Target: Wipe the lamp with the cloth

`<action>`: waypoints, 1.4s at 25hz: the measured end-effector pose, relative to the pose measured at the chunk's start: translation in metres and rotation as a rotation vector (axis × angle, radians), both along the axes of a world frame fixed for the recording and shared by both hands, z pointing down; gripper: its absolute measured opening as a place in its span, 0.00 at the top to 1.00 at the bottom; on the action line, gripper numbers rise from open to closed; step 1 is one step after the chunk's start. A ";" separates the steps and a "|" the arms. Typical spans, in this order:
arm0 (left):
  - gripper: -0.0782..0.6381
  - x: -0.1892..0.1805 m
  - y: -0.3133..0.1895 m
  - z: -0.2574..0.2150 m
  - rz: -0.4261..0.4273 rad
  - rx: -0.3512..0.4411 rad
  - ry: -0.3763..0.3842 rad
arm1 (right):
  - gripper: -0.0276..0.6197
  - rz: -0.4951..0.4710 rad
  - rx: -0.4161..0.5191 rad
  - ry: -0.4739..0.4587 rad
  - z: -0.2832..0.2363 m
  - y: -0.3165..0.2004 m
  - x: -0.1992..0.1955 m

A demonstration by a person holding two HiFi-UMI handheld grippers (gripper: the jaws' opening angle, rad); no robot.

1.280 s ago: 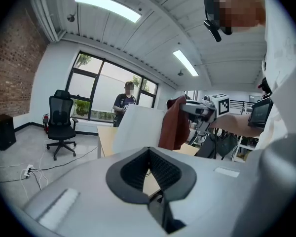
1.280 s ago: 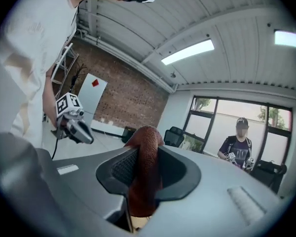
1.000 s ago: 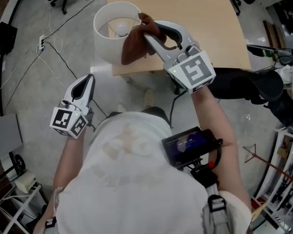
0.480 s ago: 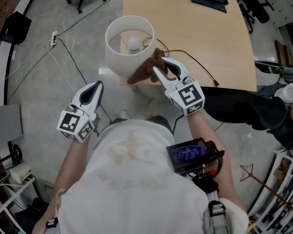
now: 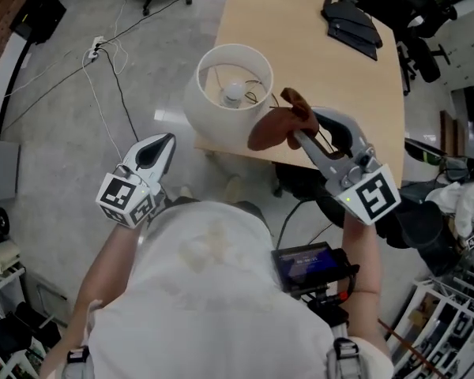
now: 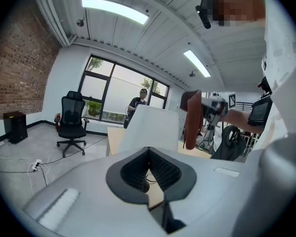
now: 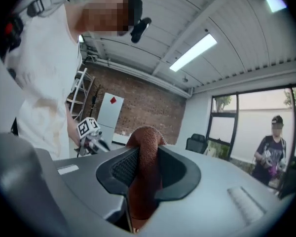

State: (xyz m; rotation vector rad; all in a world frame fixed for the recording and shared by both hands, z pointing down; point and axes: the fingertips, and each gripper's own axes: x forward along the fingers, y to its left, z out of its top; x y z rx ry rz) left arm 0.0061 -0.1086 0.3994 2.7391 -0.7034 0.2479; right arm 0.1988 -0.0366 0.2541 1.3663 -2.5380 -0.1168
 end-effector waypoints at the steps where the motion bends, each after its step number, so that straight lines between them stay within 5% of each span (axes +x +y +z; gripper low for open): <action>1: 0.89 -0.001 0.001 0.000 -0.004 -0.001 0.005 | 0.79 -0.021 0.045 0.034 -0.028 -0.003 0.002; 5: 0.89 -0.007 0.005 -0.003 -0.034 -0.003 0.027 | 0.79 -0.123 0.244 0.146 -0.124 -0.039 -0.017; 8: 0.89 -0.012 0.005 -0.006 -0.070 -0.007 0.043 | 0.79 -0.189 0.257 0.332 -0.134 -0.072 -0.033; 12: 0.89 -0.024 0.005 -0.005 -0.115 -0.008 0.057 | 0.79 -0.329 -0.018 0.628 -0.060 -0.100 -0.060; 18: 0.89 -0.052 0.002 0.004 -0.206 -0.033 0.067 | 0.79 -0.768 -0.342 0.907 0.039 -0.088 -0.096; 20: 0.89 -0.063 0.004 0.009 -0.228 -0.038 0.069 | 0.79 -0.782 -0.351 0.970 0.057 -0.102 -0.105; 23: 0.89 -0.072 0.006 0.015 -0.251 -0.049 0.068 | 0.78 -0.681 -0.249 1.081 0.065 -0.137 -0.110; 26: 0.89 -0.079 0.003 0.020 -0.264 -0.054 0.065 | 0.78 -0.586 -0.182 1.336 0.067 -0.160 -0.088; 29: 0.89 -0.081 -0.002 0.031 -0.262 -0.052 0.055 | 0.78 -0.602 -0.302 1.532 0.083 -0.150 -0.059; 31: 0.89 -0.080 -0.003 0.036 -0.259 -0.054 0.052 | 0.78 -0.674 -0.440 1.520 0.092 -0.130 -0.051; 35: 0.89 -0.079 0.002 0.036 -0.253 -0.061 0.048 | 0.79 -0.831 -0.604 1.246 0.094 -0.097 -0.075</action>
